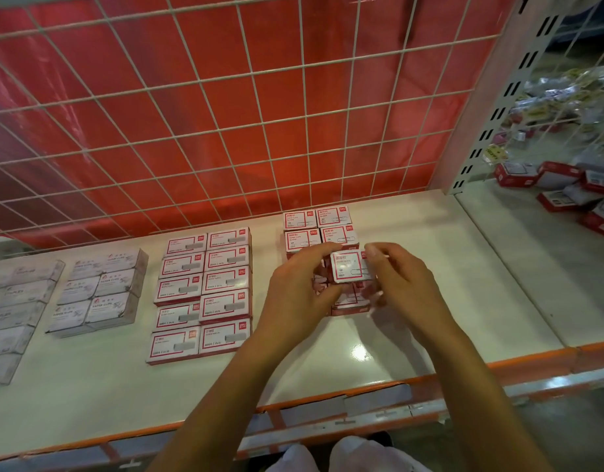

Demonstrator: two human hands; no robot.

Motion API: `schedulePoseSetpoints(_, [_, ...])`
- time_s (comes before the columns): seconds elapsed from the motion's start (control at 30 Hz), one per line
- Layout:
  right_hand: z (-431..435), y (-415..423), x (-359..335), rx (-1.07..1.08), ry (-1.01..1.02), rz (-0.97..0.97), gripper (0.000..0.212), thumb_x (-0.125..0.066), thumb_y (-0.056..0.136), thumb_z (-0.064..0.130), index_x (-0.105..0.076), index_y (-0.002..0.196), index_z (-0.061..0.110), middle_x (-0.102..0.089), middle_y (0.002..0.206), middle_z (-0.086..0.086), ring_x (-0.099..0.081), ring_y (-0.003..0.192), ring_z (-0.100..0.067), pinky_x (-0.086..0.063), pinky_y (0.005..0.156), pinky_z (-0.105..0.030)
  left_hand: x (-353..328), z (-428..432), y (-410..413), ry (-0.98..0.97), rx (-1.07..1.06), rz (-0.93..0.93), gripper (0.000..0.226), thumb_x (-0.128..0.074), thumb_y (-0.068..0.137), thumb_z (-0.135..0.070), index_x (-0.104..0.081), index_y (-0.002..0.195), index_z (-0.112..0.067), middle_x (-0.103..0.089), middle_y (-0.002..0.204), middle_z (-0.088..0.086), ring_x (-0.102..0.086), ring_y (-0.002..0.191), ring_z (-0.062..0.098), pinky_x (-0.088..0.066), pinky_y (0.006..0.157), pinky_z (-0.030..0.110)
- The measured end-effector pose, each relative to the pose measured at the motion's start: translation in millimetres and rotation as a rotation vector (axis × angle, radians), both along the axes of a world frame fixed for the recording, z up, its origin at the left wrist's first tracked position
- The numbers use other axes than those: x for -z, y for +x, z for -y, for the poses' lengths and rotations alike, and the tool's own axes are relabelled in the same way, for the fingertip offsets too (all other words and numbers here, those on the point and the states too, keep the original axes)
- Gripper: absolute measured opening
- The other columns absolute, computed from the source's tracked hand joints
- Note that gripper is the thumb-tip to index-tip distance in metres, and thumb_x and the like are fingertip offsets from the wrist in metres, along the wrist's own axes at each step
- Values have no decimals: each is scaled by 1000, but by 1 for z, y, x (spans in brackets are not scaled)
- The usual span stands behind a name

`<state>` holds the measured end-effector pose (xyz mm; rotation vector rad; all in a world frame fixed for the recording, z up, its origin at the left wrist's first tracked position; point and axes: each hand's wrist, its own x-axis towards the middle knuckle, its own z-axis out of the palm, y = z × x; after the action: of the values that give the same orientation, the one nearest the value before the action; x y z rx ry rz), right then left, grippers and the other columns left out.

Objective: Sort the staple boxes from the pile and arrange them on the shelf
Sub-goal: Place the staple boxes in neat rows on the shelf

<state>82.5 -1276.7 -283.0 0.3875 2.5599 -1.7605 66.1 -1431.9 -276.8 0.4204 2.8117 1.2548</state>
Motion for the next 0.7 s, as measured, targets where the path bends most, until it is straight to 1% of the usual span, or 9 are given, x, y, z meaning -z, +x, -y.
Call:
schedulePoseSetpoints(0.03, [-2,0,-1,-36,-4,-31,36,-50,91,44,-51,125,32,-65,105,7,-67,84,-12,-58,68,-25,1,0,-1,5,-21,16,56,-72,82,-26,-50,134,-28,-57,133,-8,-56,117,11,-47,98,28])
schedulePoseSetpoints(0.07, [-4,0,-1,-85,8,-48,42,-57,89,39,-47,129,35,-61,105,12,-66,85,-10,-58,67,-23,1,0,-1,10,-37,25,56,-72,83,-27,-50,134,-29,-57,133,-8,-57,116,12,-48,97,28])
schedulePoseSetpoints(0.13, [-5,0,-1,-158,55,-71,53,-67,84,29,-44,132,38,-57,102,19,-65,82,-7,-56,65,-16,1,0,-2,6,-48,27,57,-71,83,-31,-48,136,-29,-57,134,-8,-57,117,11,-47,95,24])
schedulePoseSetpoints(0.27, [-2,-5,3,-132,111,-99,52,-68,84,23,-48,132,32,-57,101,13,-62,75,-1,-50,61,-6,3,-4,-3,-43,-75,21,60,-70,84,-31,-46,139,-27,-56,135,-5,-58,114,12,-45,96,21])
schedulePoseSetpoints(0.37, [0,-8,6,-124,188,-97,52,-66,85,25,-48,133,29,-60,105,10,-60,72,0,-46,60,-4,7,-7,-2,-73,-101,-9,60,-68,86,-29,-44,140,-26,-55,135,-3,-59,113,14,-44,97,22])
schedulePoseSetpoints(0.43, [1,-8,8,-115,243,-98,50,-66,86,27,-49,133,27,-63,112,6,-58,74,-3,-44,64,-5,10,-9,-1,-85,-113,3,60,-66,88,-29,-41,142,-28,-56,135,-4,-60,113,14,-44,98,23])
schedulePoseSetpoints(0.5, [2,-10,10,-108,301,-102,48,-65,86,28,-52,132,24,-65,116,1,-58,77,-4,-45,71,-9,12,-10,1,-96,-132,21,60,-64,89,-29,-39,143,-28,-57,134,-5,-62,111,14,-45,98,25])
schedulePoseSetpoints(0.6, [3,-10,11,-100,362,-102,47,-65,86,29,-53,131,21,-64,120,-3,-59,85,-9,-49,82,-22,15,-10,1,-93,-157,16,55,-65,88,-30,-45,139,-27,-61,129,-3,-66,105,15,-50,93,28])
schedulePoseSetpoints(0.7, [4,-11,13,-76,371,-83,48,-65,85,28,-53,131,20,-62,124,-4,-62,98,-17,-49,87,-26,15,-11,-1,-119,-178,17,50,-65,88,-32,-49,135,-27,-64,125,-4,-67,101,16,-53,88,27])
